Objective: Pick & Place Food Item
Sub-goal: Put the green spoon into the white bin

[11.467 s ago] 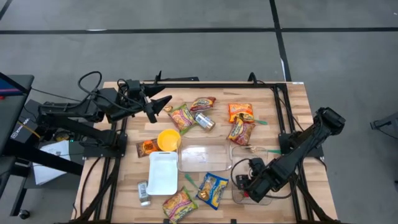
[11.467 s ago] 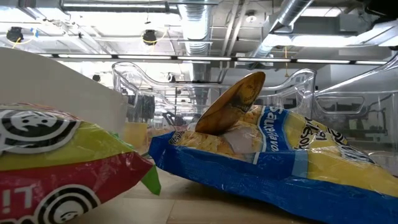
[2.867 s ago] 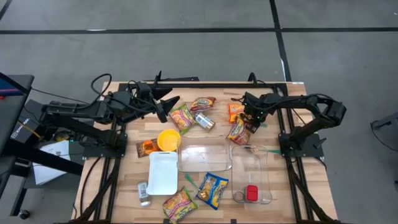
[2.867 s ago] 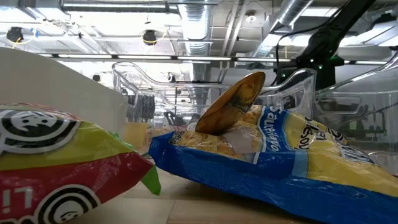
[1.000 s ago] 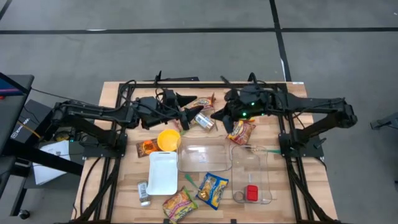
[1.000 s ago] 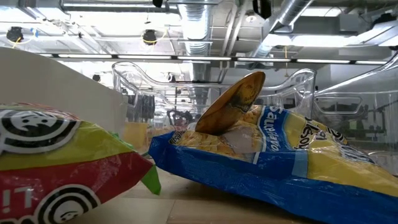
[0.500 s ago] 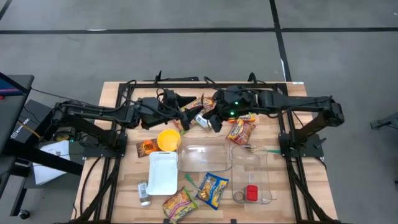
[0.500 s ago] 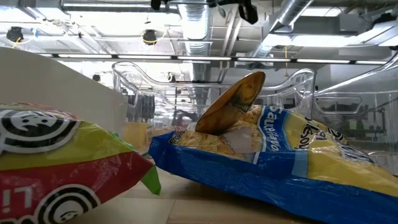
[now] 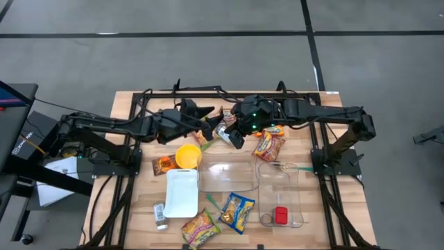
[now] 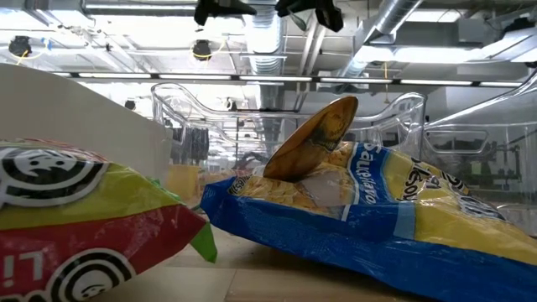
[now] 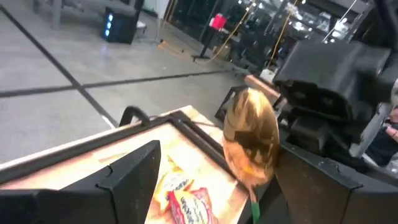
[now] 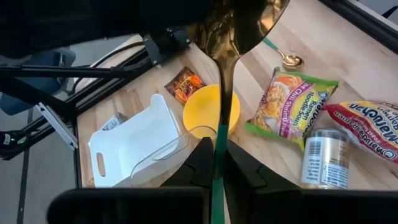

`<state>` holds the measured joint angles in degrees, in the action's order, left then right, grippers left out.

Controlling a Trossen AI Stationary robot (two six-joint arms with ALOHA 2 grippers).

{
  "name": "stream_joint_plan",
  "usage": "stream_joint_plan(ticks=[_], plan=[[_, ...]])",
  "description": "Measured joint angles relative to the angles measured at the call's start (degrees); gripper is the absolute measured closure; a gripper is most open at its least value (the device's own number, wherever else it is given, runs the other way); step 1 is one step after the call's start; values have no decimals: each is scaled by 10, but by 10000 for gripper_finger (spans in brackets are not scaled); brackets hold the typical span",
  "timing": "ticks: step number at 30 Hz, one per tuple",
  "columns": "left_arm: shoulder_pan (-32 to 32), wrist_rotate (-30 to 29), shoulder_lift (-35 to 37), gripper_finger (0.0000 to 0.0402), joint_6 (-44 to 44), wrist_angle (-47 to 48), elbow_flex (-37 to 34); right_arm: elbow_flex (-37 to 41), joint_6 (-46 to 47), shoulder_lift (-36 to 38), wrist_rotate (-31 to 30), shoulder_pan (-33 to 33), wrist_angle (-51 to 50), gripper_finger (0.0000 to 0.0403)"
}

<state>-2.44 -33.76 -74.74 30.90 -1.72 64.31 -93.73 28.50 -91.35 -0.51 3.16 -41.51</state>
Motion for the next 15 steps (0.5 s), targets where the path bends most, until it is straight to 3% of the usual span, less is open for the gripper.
stream_joint_plan(ticks=[8,15], plan=[[8,-3,0,112,14,3,0,0,0,0,-2,0,-2,393],[12,-3,0,162,15,-24,0,0,0,0,-3,0,0,393]])
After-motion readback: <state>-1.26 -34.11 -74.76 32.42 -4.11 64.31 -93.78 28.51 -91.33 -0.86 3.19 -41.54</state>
